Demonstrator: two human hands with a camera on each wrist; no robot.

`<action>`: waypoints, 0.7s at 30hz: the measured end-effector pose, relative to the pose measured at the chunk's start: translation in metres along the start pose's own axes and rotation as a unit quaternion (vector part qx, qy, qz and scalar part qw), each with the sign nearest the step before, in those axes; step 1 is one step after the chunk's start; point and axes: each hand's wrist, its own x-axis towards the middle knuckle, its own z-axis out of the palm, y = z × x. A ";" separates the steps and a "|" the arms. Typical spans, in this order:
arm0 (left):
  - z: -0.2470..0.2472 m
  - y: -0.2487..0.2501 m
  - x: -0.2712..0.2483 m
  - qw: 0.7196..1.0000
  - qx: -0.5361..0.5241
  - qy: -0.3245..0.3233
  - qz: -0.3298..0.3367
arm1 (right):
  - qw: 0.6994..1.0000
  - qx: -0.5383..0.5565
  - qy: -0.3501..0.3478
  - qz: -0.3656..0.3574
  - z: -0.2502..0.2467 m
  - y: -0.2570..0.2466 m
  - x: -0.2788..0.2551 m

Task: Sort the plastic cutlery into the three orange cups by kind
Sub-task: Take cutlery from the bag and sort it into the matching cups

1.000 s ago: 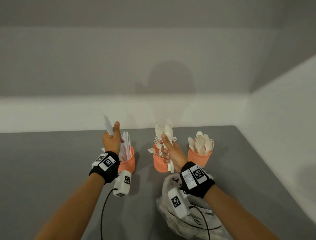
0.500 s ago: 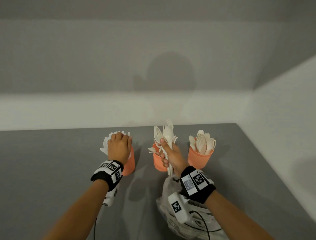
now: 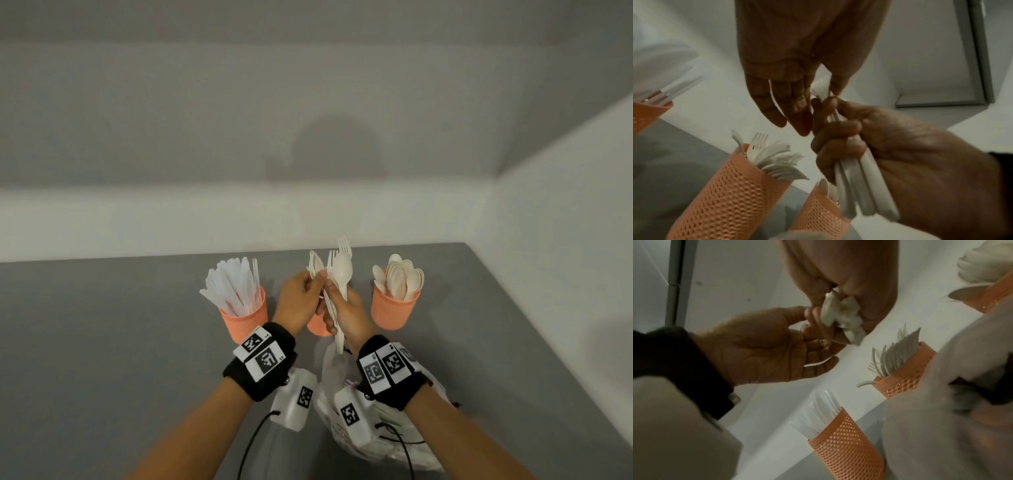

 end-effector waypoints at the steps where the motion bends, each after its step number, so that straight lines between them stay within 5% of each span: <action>1: 0.002 0.001 -0.002 1.000 -0.003 0.005 -0.004 | 1.000 0.013 0.000 -0.002 -0.001 0.000 -0.003; 6: 0.003 0.001 -0.009 0.991 -0.117 0.043 -0.049 | 0.998 0.069 -0.011 0.007 -0.014 -0.002 -0.016; 11: -0.012 0.014 -0.015 0.965 -0.225 0.130 -0.030 | 0.998 -0.021 0.053 0.010 -0.029 0.004 -0.024; 17: -0.008 0.018 -0.027 0.993 -0.107 0.034 0.024 | 0.969 -0.217 0.035 -0.113 -0.031 0.016 -0.028; 21: -0.007 0.018 -0.033 0.991 -0.131 0.021 0.002 | 0.964 -0.245 -0.010 -0.107 -0.027 0.013 -0.033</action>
